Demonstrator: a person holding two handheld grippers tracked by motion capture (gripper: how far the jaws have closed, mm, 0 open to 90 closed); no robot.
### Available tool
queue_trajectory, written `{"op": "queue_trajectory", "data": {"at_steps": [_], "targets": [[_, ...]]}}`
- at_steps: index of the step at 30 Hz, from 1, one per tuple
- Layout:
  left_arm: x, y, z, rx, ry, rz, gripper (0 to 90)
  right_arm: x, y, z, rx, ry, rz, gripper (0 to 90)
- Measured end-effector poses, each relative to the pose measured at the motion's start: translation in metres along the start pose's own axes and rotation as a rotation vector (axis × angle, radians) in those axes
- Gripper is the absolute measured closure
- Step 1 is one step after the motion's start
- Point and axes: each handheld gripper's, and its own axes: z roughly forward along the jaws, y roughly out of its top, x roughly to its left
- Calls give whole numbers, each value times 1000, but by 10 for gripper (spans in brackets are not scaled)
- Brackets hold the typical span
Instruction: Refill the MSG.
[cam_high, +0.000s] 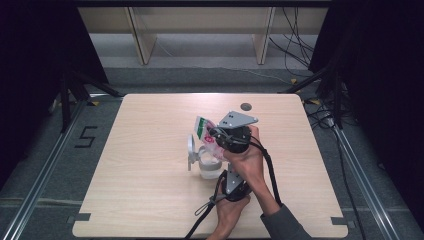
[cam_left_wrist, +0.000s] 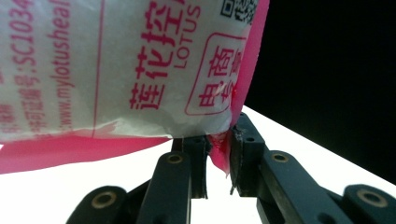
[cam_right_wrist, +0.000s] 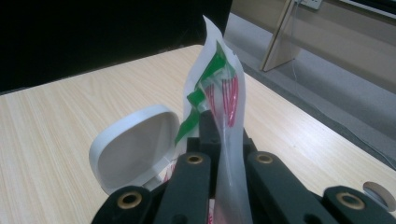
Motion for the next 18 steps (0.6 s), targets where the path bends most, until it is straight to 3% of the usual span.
{"op": "queue_trajectory", "data": {"at_steps": [1, 2, 3, 5, 6, 7, 18], "targets": [[0, 0, 0, 2, 2, -4, 779, 0, 0, 1, -1, -2, 0, 897], [-2, -1, 2, 6, -37, -28, 780, 0, 0, 1, 1, -7, -16, 897], [-5, -2, 3, 2, -48, -75, 779, 0, -1, 2, -4, -17, -16, 897], [-5, -2, 2, -2, -49, -76, 779, 1, -1, 2, 5, -10, 7, 897], [-5, -1, 2, -3, -46, -72, 779, 0, 0, 2, -9, -14, -14, 897], [-6, -1, 2, -3, -46, -72, 779, 1, 0, 1, 6, 4, -4, 897], [-6, -2, 2, -2, -52, -76, 778, -1, 0, 1, -3, -9, -15, 897]]}}
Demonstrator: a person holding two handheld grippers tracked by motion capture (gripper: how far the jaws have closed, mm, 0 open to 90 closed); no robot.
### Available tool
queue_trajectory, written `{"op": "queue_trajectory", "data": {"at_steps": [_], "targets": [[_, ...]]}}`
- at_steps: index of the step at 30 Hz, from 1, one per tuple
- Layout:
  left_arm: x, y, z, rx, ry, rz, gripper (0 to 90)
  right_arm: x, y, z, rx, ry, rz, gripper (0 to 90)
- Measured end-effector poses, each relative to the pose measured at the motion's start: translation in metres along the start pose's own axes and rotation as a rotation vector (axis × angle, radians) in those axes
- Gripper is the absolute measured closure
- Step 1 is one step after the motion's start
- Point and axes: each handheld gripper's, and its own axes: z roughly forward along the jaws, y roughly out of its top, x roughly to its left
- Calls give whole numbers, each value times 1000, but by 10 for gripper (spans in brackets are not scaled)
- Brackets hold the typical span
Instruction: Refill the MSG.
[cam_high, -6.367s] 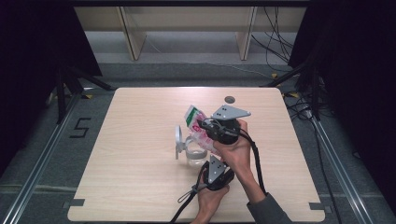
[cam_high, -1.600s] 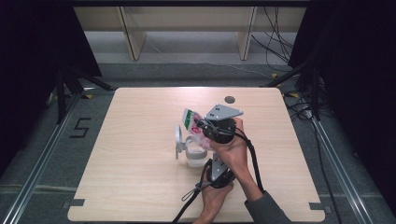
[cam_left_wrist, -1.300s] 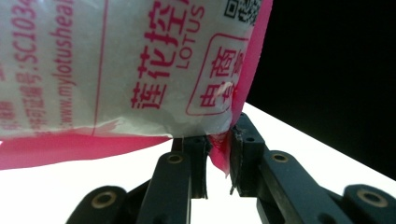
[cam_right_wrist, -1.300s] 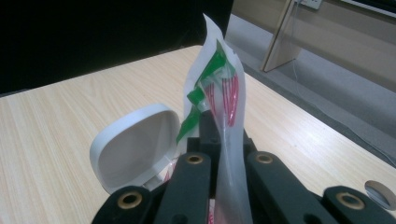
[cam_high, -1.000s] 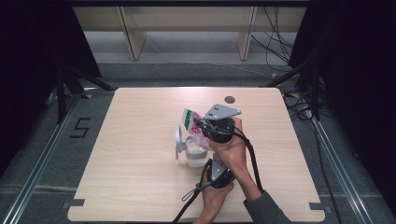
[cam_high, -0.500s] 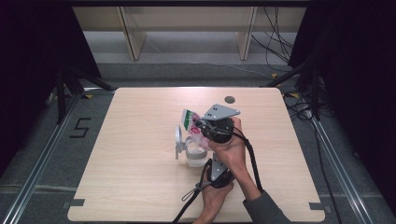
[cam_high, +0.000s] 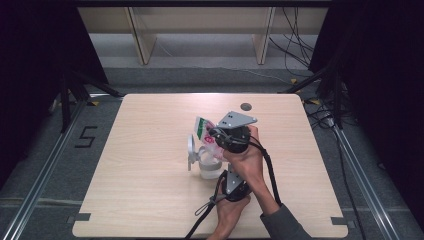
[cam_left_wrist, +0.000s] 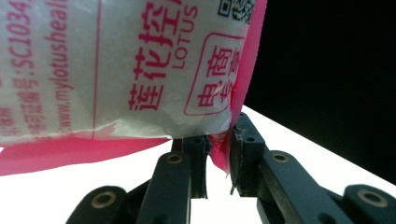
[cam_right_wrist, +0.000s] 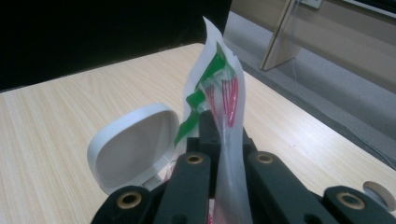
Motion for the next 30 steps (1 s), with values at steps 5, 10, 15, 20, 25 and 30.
{"op": "queue_trajectory", "data": {"at_steps": [5, 10, 15, 20, 25, 30], "targets": [[0, 0, 0, 0, -1, 0, 779, 0, 0, 0, 11, 16, 16, 897], [0, 0, 0, 0, -1, -2, 778, 0, 0, -1, 1, 3, 6, 897], [0, 0, 0, 0, 0, -2, 778, 1, 0, 0, 3, 9, 13, 897], [0, 0, 0, 0, 1, -1, 778, 1, 0, -1, 7, 13, 10, 897], [0, 1, 0, 0, 0, -3, 778, 0, 0, -1, 0, 8, 14, 897], [0, 1, 1, -1, -2, -2, 778, 0, 0, -1, -11, -6, 26, 897]]}}
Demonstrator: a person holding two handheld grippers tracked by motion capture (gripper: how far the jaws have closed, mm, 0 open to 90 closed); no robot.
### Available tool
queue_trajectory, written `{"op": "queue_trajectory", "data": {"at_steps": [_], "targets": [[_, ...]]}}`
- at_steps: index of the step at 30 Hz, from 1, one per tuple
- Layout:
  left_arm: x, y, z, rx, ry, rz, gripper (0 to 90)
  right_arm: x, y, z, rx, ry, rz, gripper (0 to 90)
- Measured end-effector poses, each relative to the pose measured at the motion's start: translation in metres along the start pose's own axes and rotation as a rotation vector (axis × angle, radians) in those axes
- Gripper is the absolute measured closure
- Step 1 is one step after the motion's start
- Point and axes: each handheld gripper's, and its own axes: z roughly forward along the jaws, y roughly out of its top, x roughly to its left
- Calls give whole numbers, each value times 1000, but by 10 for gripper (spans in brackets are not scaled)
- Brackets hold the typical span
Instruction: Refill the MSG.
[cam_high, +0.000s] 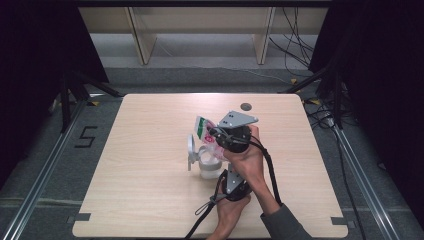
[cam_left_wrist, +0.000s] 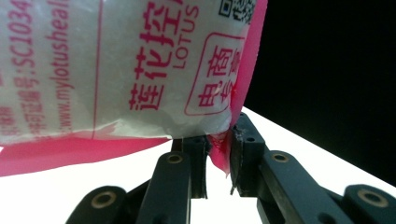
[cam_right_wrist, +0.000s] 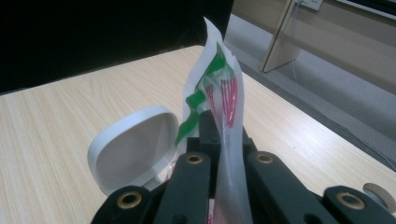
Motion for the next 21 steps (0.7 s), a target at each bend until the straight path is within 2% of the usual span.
{"op": "queue_trajectory", "data": {"at_steps": [2, 4, 8, 11, 13, 15, 19, 20, 21], "targets": [[0, 0, 0, 0, 2, -1, 777, 0, 0, 1, 1, 2, -24, 897], [0, 0, 0, 0, 1, -2, 777, 1, 0, 0, 22, 22, -14, 897], [0, 0, 0, 1, 0, -2, 777, 0, 0, 1, 4, 1, -26, 897], [0, 0, 0, 0, 0, -2, 777, 0, 0, 2, 10, 5, -29, 897], [0, 0, 0, 0, 3, 1, 776, 1, 0, 2, 7, 4, -27, 897], [0, 0, 0, 0, 7, 3, 775, 3, 0, 1, 23, 14, -3, 897], [0, 0, 0, 2, 6, 2, 776, 3, 0, 1, 28, 18, -6, 897], [0, 0, 0, 2, 6, 3, 776, 1, 0, 2, 18, 13, -49, 896], [0, 0, 0, 2, 6, 4, 776, 2, 0, 3, 13, 9, -50, 896]]}}
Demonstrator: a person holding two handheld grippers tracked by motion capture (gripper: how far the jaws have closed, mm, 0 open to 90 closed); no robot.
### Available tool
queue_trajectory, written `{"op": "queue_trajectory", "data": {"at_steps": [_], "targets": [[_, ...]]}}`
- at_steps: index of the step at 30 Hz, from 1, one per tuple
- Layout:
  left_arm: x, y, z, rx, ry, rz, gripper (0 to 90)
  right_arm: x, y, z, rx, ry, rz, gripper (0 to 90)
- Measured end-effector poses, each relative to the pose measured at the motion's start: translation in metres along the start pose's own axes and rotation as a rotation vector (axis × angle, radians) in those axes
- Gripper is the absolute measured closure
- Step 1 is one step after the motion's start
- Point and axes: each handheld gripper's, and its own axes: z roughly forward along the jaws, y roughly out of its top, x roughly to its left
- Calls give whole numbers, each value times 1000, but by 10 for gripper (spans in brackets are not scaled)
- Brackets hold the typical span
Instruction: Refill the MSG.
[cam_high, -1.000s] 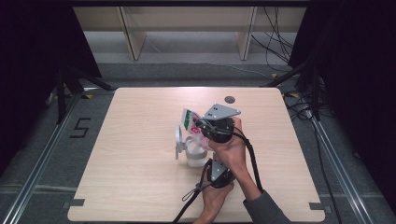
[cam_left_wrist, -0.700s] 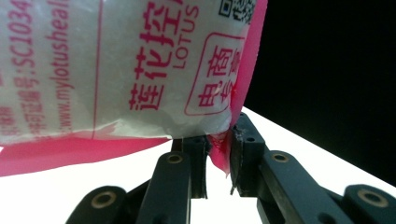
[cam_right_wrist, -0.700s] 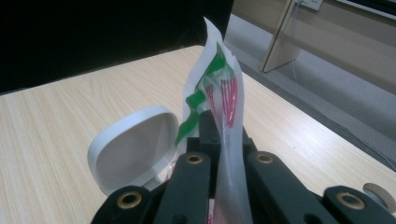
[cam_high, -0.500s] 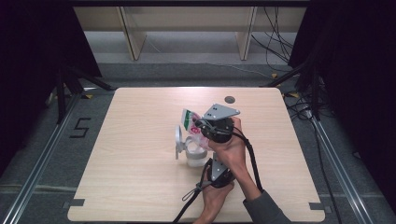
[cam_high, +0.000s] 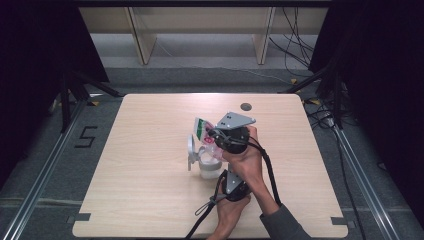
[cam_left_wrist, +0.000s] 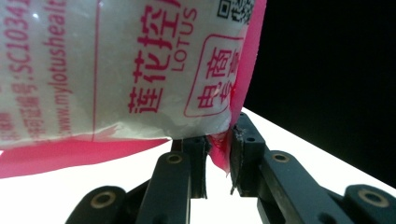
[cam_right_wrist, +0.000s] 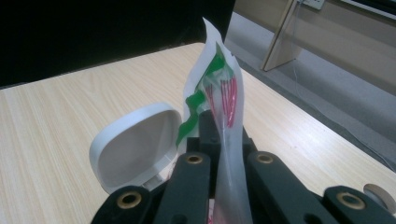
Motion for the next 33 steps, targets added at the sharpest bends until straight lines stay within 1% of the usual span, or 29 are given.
{"op": "queue_trajectory", "data": {"at_steps": [1, 2, 3, 5, 6, 7, 8, 14, 15, 18, 19, 20, 22, 23, 24, 25, 26, 27, 28, 29, 31, 32, 33], "targets": [[0, 0, 0, 0, -3, 0, 776, 3, 0, 0, 6, 0, 46, 896], [0, 0, 0, -1, -1, 0, 776, 2, 0, 0, 5, 2, 40, 896], [0, 0, 0, -1, -2, -2, 776, 1, 0, -1, 10, 13, 20, 896], [0, 0, 0, -1, -1, 1, 776, 1, 0, -1, 4, 9, 31, 896], [0, 0, 0, 0, -3, 0, 776, 1, 0, -1, 10, 15, 32, 896], [0, 0, 0, 0, -3, 1, 777, 2, 0, -2, 13, 10, 43, 896], [0, 0, 0, -1, -1, -2, 777, 1, 0, -1, 10, 13, 17, 896], [0, 0, 0, 0, -5, -2, 776, 1, 0, -1, 13, 15, 24, 896], [0, 1, 0, 1, -4, -1, 776, 1, 0, -1, 5, 9, 27, 896], [0, 1, 0, 0, -5, -1, 776, 1, 1, -1, 13, 16, 25, 896], [-5, -1, -1, 21, -30, -62, 776, 2, 0, 0, 3, 5, 13, 896], [0, 1, 0, 0, -5, -3, 775, 1, 0, 1, 3, -4, 3, 896], [0, 1, 0, 0, -6, -3, 775, 1, 0, 1, 14, 12, 22, 896], [0, 1, 0, 0, -5, -2, 775, 1, 0, 0, 11, 12, 16, 896], [0, 1, 0, -2, -7, -3, 775, 1, 0, -1, 11, 13, 25, 896], [-1, 1, 0, -3, -7, -2, 775, 0, 1, -1, 7, 10, 14, 896], [-1, 1, 0, -2, -7, -4, 775, 1, 1, -2, 11, 17, 24, 896], [-1, 1, 0, -1, -8, -5, 775, 1, 1, -1, 9, 15, 20, 896], [-1, 1, 0, -1, -6, -4, 775, 1, 0, 0, 6, 2, 24, 896], [0, 1, 0, 1, -5, -3, 775, 1, 0, 1, 2, -1, 9, 896], [0, 1, 0, 1, -6, -1, 775, 2, 0, 1, 15, 16, 18, 896], [-1, 1, 0, -1, -6, -5, 775, 1, 0, 1, 5, 2, 12, 896], [-1, 1, 0, -2, -7, -3, 775, 0, 0, 0, 1, 2, 11, 896]]}}
